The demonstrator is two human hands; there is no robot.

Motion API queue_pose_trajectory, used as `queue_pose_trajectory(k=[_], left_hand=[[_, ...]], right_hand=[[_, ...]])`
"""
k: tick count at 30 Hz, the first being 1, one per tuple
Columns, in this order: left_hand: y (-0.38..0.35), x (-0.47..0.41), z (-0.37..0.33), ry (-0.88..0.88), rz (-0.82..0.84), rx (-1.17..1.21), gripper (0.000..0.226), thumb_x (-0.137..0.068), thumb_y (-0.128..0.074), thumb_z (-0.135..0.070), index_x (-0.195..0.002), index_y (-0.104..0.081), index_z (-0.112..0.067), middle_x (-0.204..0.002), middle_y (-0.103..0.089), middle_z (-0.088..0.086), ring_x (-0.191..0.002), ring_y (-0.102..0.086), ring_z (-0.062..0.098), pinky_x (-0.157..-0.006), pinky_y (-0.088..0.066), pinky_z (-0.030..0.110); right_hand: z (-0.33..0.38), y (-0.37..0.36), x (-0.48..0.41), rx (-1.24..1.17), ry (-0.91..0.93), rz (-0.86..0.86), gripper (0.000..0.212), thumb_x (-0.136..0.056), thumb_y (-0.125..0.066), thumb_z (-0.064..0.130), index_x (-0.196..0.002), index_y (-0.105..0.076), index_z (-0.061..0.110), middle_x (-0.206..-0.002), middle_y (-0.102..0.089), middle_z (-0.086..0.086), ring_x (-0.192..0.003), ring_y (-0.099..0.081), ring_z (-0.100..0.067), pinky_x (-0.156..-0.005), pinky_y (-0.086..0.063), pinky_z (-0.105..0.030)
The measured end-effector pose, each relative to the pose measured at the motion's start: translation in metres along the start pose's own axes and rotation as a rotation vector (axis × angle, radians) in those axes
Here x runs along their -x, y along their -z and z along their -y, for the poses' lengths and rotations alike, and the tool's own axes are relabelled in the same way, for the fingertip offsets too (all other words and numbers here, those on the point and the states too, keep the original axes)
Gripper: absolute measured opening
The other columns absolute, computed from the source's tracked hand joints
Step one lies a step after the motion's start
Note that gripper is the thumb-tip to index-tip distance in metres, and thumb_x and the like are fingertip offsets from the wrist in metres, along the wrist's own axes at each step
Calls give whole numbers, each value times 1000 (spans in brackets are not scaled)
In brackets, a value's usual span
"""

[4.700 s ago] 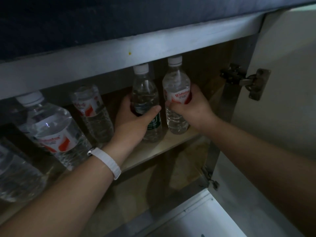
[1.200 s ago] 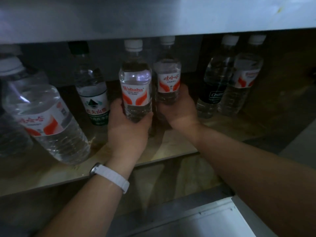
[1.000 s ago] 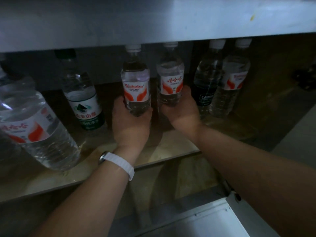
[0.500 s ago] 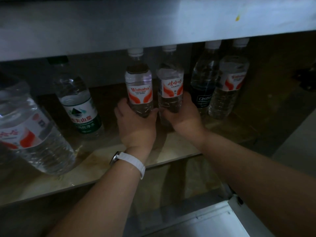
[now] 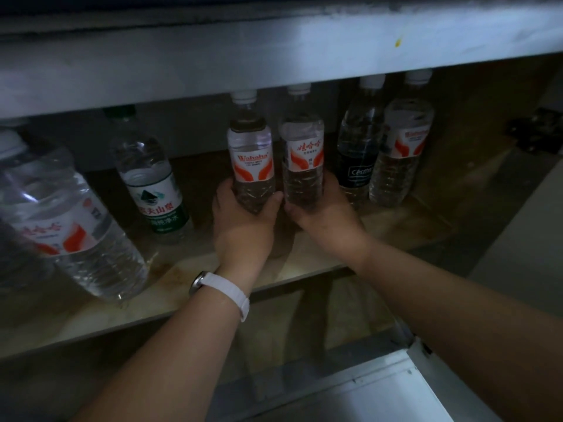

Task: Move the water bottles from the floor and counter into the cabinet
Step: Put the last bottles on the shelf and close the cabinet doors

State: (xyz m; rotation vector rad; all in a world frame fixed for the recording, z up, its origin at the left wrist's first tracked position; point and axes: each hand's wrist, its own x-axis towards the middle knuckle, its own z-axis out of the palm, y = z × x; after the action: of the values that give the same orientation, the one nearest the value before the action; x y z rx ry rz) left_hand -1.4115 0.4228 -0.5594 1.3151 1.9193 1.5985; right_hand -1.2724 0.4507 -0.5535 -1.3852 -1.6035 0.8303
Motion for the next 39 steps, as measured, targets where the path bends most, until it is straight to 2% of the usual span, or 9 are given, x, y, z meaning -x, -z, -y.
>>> queue_pose_trajectory(k=[5,9,13,18,20,22,24,30,39], left_hand=[[49,28,5,-103,36,-177,52,-87,-71,-41,-135,-51,-36,-128,-48,-14,-116,-51,9,-90,-41,29],[94,45,19,-282,-18,-379,49,-86,-66,-38,-131,-61,-19,-134,-54,8,-124,-51,27,-96,-40,36],[132,44,38,-311,-142,-400,43,-86,-64,-34,-123,-63,-12,-126,-55,12,-116,-54,28,-90,-40,34],[166,44,57,-424,-298,-366,36,-86,-66,-29,-113,-63,-6,-114,-56,15,-104,-52,20,-89,-34,9],[173,41,60,-361,-346,-311,40,-84,-73,-27,-116,-59,-7,-114,-49,6,-101,-47,10,-86,-36,7],[182,36,62,-226,-350,-240,53,-80,-78,-33,-122,-52,-14,-118,-43,-1,-103,-51,12,-83,-45,22],[188,31,65,-152,-340,-199,60,-77,-81,-39,-123,-44,-26,-120,-45,-3,-104,-56,16,-82,-52,35],[192,17,69,-74,-223,-125,71,-72,-81,-46,-133,-47,-31,-117,-55,-18,-107,-57,2,-76,-40,13],[185,5,58,-47,-196,-169,56,-76,-79,-44,-123,-51,-32,-113,-63,-13,-99,-60,8,-77,-46,29]], right_hand=[[11,3,32,150,81,-60,80,-81,-77,39,-145,-30,39,-151,-31,8,-137,-36,-13,-106,-37,-31],[24,-12,48,293,203,-25,65,-85,-73,38,-141,-40,34,-142,-40,10,-130,-41,-8,-101,-40,-26],[42,-42,50,231,236,93,57,-87,-71,38,-137,-45,35,-131,-46,13,-118,-50,-6,-93,-44,-22],[66,-88,45,174,209,200,64,-86,-72,39,-142,-40,35,-140,-47,10,-124,-48,-9,-91,-41,-23],[72,-104,40,145,164,232,71,-85,-74,40,-144,-35,37,-142,-46,10,-126,-48,-11,-96,-45,-28],[78,-122,35,106,148,237,79,-82,-76,40,-146,-32,33,-142,-49,7,-127,-49,-13,-102,-47,-37],[83,-137,29,41,153,244,82,-79,-79,37,-146,-32,27,-136,-50,11,-123,-49,-8,-99,-46,-31],[96,-172,16,7,81,178,74,-74,-83,37,-132,-40,22,-128,-57,3,-115,-58,-15,-81,-44,-27],[99,-174,12,56,46,77,59,-74,-82,39,-117,-45,23,-113,-64,5,-105,-63,-18,-78,-47,-30]])
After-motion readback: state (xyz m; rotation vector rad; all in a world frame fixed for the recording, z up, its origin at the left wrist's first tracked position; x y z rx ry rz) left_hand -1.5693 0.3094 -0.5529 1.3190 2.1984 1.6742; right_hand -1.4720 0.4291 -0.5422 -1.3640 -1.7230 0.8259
